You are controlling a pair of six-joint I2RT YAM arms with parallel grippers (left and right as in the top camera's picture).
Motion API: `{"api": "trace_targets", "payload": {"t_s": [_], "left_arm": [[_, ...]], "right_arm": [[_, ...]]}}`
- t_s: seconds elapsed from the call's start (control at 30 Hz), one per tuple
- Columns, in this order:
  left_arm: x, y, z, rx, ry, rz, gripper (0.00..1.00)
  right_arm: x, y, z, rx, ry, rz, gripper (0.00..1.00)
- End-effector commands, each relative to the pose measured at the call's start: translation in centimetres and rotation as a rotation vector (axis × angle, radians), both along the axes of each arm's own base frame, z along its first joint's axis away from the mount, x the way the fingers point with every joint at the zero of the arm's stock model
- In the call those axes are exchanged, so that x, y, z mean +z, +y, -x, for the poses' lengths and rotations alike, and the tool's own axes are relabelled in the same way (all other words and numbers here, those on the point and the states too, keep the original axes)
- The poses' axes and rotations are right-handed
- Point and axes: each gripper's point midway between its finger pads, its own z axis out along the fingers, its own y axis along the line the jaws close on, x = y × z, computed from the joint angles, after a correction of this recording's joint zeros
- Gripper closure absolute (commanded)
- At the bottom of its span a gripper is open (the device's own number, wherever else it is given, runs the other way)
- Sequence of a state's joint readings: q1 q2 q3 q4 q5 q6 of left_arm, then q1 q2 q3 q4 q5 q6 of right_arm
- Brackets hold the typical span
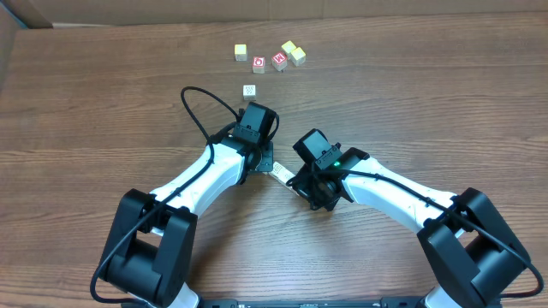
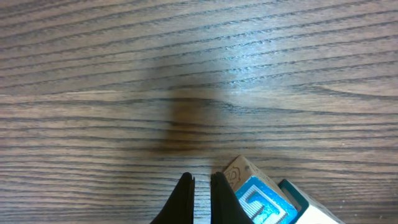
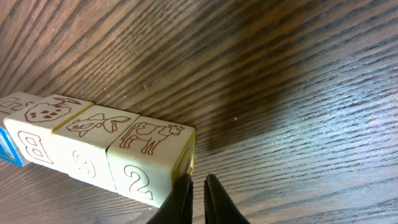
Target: Flip 4 blocks
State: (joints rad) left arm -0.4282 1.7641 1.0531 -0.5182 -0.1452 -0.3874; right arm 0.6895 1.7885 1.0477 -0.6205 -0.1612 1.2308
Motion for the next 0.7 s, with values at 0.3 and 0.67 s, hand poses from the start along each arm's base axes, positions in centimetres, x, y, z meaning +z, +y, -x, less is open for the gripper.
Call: {"api": "trace_targets", "payload": {"t_s": [0.3,0.67], "left_arm": [[-0.4,1.0,-0.1,0.007,-0.012,-0.075,0.96],[-3.0,0.7,0.4,-0.005,0.051,-0.075,0.96]], "right_arm": [[1.4,0.9,-0.5,0.004,-0.033,-0.035,0.90],[1.2,-0.1,-0.9,-0.012,-0.054,0.019,0.92]]}}
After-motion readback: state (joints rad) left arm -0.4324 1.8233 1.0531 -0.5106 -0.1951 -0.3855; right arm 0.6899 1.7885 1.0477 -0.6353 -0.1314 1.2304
